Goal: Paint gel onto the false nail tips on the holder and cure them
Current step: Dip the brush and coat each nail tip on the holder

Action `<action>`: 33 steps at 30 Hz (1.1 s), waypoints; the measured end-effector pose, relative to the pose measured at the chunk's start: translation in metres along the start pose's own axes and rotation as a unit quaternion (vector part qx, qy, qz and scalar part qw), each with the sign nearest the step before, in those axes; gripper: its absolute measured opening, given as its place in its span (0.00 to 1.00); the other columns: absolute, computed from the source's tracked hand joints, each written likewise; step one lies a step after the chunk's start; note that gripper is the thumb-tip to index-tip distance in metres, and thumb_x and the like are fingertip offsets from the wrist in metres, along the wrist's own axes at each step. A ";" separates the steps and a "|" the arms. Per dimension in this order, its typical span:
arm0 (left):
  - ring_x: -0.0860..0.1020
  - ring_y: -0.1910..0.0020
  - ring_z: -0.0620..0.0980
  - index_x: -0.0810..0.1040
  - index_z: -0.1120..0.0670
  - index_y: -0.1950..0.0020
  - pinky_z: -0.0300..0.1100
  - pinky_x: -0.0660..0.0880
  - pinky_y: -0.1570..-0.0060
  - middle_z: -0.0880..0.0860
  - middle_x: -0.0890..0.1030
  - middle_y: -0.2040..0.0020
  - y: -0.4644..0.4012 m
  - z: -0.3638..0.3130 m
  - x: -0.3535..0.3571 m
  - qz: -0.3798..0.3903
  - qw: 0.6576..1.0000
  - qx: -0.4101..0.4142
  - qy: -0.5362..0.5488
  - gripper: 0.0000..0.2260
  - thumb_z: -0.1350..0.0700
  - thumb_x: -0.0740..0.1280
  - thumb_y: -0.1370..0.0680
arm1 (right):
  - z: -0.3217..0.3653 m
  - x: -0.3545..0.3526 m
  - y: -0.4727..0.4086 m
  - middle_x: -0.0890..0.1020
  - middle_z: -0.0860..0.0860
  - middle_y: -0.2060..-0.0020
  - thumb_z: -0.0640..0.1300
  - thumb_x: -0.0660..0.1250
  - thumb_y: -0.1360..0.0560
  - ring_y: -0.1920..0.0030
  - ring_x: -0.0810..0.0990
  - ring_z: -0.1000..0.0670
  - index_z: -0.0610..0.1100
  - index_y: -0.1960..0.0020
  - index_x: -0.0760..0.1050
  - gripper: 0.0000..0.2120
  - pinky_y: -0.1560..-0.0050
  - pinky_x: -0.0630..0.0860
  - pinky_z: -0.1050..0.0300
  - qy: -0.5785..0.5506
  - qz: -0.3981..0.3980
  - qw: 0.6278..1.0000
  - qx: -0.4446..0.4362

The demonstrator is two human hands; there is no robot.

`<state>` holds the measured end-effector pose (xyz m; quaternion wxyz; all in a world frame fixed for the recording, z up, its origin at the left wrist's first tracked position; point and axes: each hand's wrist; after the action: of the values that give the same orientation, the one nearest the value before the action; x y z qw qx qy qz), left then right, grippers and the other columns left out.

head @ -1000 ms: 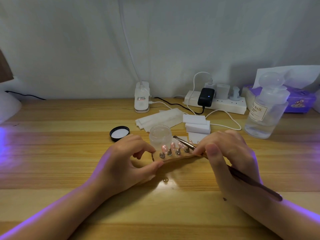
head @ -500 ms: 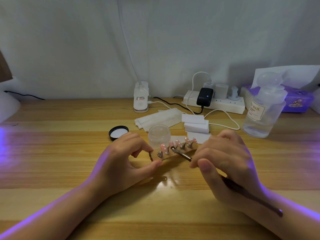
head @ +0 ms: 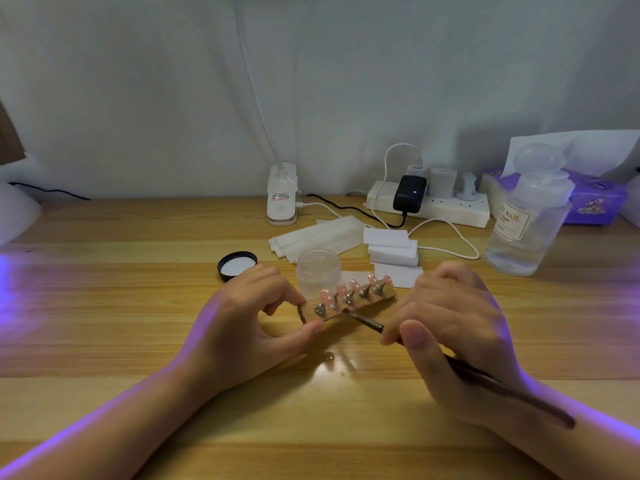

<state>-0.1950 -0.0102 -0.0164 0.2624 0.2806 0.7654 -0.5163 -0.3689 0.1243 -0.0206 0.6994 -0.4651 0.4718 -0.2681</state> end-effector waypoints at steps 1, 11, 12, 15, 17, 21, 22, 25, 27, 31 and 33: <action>0.67 0.69 0.44 0.79 0.58 0.63 0.39 0.66 0.69 0.47 0.68 0.69 0.000 0.000 0.000 0.000 1.000 0.000 0.001 0.14 0.46 0.68 0.32 | 0.000 0.000 0.000 0.77 0.52 0.74 0.49 0.50 0.19 0.73 0.76 0.50 0.40 0.72 0.77 0.29 0.64 0.67 0.46 -0.006 -0.005 1.000 0.004; 0.67 0.69 0.44 0.79 0.57 0.63 0.41 0.67 0.69 0.47 0.69 0.69 0.001 0.002 0.001 0.005 1.000 0.003 -0.006 0.14 0.46 0.69 0.32 | -0.001 0.001 0.001 0.78 0.52 0.73 0.50 0.50 0.19 0.71 0.77 0.50 0.40 0.70 0.77 0.28 0.63 0.68 0.46 -0.009 -0.014 1.000 0.024; 0.67 0.69 0.44 0.79 0.57 0.63 0.42 0.67 0.69 0.47 0.69 0.69 0.001 0.002 0.001 0.004 1.000 0.003 -0.005 0.14 0.46 0.69 0.32 | 0.000 0.000 0.002 0.77 0.52 0.74 0.50 0.49 0.19 0.72 0.76 0.51 0.40 0.71 0.77 0.29 0.63 0.68 0.47 -0.017 -0.016 0.999 0.027; 0.67 0.69 0.44 0.79 0.58 0.63 0.43 0.67 0.69 0.48 0.69 0.69 0.000 0.003 0.001 0.003 1.000 0.002 -0.004 0.14 0.46 0.69 0.32 | 0.000 0.001 0.001 0.78 0.52 0.73 0.50 0.49 0.19 0.70 0.77 0.52 0.40 0.70 0.77 0.29 0.61 0.68 0.48 -0.020 -0.021 0.999 0.036; 0.67 0.69 0.45 0.79 0.58 0.63 0.43 0.67 0.69 0.48 0.70 0.70 0.000 0.002 0.001 0.004 1.000 0.002 -0.004 0.14 0.46 0.69 0.32 | -0.001 0.003 0.001 0.79 0.52 0.71 0.50 0.50 0.19 0.68 0.78 0.50 0.40 0.68 0.78 0.27 0.61 0.69 0.47 -0.003 -0.014 0.999 0.038; 0.67 0.69 0.44 0.79 0.57 0.63 0.42 0.67 0.69 0.48 0.69 0.70 0.000 0.002 0.000 0.004 1.000 0.002 -0.003 0.14 0.46 0.69 0.32 | -0.002 0.005 0.001 0.79 0.51 0.71 0.49 0.51 0.20 0.69 0.78 0.49 0.40 0.68 0.78 0.26 0.63 0.69 0.46 0.009 -0.009 0.999 0.033; 0.67 0.69 0.44 0.79 0.57 0.63 0.41 0.67 0.70 0.47 0.69 0.69 0.001 0.002 0.000 0.005 1.000 0.005 -0.004 0.14 0.46 0.69 0.32 | -0.002 0.004 0.002 0.78 0.51 0.72 0.50 0.51 0.19 0.70 0.77 0.49 0.40 0.69 0.78 0.27 0.63 0.69 0.46 0.002 -0.012 0.999 0.033; 0.67 0.69 0.43 0.79 0.57 0.63 0.40 0.66 0.70 0.46 0.68 0.69 0.001 0.001 0.000 0.005 1.000 0.008 -0.004 0.14 0.46 0.69 0.32 | -0.001 0.002 0.003 0.77 0.51 0.74 0.50 0.49 0.19 0.72 0.76 0.50 0.40 0.71 0.77 0.29 0.62 0.67 0.46 -0.025 -0.022 0.999 0.039; 0.66 0.69 0.43 0.79 0.57 0.63 0.40 0.66 0.70 0.45 0.67 0.68 0.000 0.002 0.000 0.004 1.000 0.005 -0.002 0.14 0.46 0.69 0.32 | -0.001 0.001 0.003 0.78 0.52 0.73 0.51 0.48 0.19 0.70 0.77 0.52 0.41 0.70 0.77 0.29 0.61 0.68 0.47 -0.032 -0.029 0.998 0.048; 0.67 0.69 0.43 0.79 0.56 0.63 0.41 0.67 0.69 0.46 0.68 0.69 0.001 0.002 0.000 0.006 1.000 0.004 -0.004 0.14 0.45 0.69 0.32 | -0.002 0.005 0.002 0.79 0.52 0.70 0.51 0.49 0.19 0.67 0.79 0.51 0.40 0.67 0.78 0.28 0.61 0.70 0.46 -0.011 -0.022 0.998 0.058; 0.67 0.69 0.43 0.78 0.56 0.63 0.41 0.67 0.70 0.46 0.68 0.69 0.001 0.002 0.000 0.005 1.000 0.004 -0.005 0.13 0.46 0.69 0.32 | -0.002 0.006 0.003 0.78 0.52 0.71 0.51 0.49 0.19 0.67 0.78 0.51 0.41 0.67 0.78 0.28 0.62 0.70 0.46 -0.011 -0.018 0.998 0.059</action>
<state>-0.1939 -0.0118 -0.0182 0.2673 0.2828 0.7610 -0.5191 -0.3683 0.1202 -0.0254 0.7260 -0.4344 0.4391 -0.3024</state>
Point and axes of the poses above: each hand's wrist, its own y-axis away from the middle knuckle, its own x-axis out of the palm, z = x × y
